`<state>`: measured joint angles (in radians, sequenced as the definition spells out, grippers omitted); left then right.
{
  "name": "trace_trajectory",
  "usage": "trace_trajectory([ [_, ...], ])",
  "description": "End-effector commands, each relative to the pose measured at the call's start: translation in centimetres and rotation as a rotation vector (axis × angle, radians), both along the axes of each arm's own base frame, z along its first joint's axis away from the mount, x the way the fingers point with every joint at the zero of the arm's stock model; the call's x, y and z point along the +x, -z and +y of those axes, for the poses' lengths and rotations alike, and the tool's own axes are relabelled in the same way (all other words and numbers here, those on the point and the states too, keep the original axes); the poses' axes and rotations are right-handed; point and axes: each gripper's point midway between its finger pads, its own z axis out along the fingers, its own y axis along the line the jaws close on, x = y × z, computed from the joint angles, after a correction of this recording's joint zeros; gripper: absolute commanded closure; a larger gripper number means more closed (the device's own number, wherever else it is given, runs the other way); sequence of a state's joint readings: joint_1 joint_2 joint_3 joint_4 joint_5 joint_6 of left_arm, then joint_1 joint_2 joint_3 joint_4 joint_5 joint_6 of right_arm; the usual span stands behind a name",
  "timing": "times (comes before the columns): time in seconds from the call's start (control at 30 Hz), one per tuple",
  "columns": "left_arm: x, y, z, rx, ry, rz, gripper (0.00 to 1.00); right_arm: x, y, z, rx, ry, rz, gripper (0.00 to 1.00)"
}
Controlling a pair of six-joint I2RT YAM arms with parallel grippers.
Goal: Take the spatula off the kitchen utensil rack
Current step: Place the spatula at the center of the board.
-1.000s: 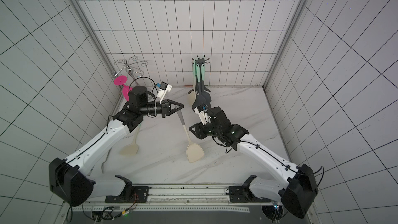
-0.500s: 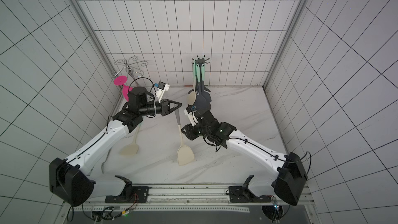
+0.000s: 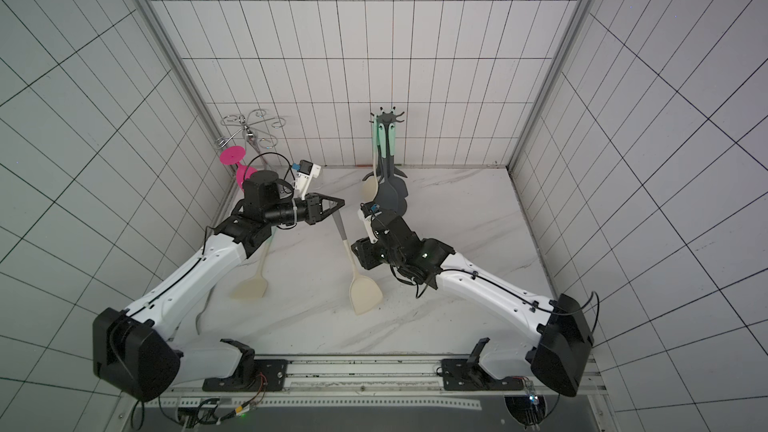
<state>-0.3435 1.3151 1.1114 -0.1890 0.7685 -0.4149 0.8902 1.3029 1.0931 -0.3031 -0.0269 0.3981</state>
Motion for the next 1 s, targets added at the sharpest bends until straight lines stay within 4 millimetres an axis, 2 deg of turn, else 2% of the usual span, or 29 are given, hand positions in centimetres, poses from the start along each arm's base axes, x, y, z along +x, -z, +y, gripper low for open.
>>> trace_trajectory([
  [0.0,-0.1,-0.5,0.5,-0.003,-0.019,-0.021,1.0,0.2,-1.3,-0.6,0.045,0.057,-0.014,0.55],
  [0.13,0.0,-0.5,0.5,-0.009,-0.016,-0.015,1.0,-0.3,-1.7,1.1,0.085,-0.004,0.02,0.55],
  [0.37,-0.3,-0.6,0.7,-0.01,-0.02,-0.017,1.0,-0.9,-0.9,3.9,0.072,-0.08,0.051,0.55],
  [0.5,-0.3,-0.6,0.9,-0.009,-0.028,-0.011,1.0,-1.0,-0.5,4.9,0.048,-0.094,0.048,0.55],
  [0.6,-0.3,-0.4,1.0,-0.008,-0.033,-0.003,1.0,-0.8,-0.1,5.3,0.03,-0.087,0.046,0.6],
  [0.67,-0.3,-0.3,1.1,-0.008,-0.035,0.002,1.0,-0.7,0.2,5.6,0.02,-0.092,0.049,0.7],
  [0.77,-0.4,-0.2,1.3,-0.004,-0.039,0.003,1.0,-0.5,0.5,5.8,0.009,-0.085,0.051,0.99],
  [0.97,-0.8,0.2,2.5,0.035,-0.069,-0.004,1.0,0.3,1.0,5.5,-0.002,-0.026,0.057,1.0],
])
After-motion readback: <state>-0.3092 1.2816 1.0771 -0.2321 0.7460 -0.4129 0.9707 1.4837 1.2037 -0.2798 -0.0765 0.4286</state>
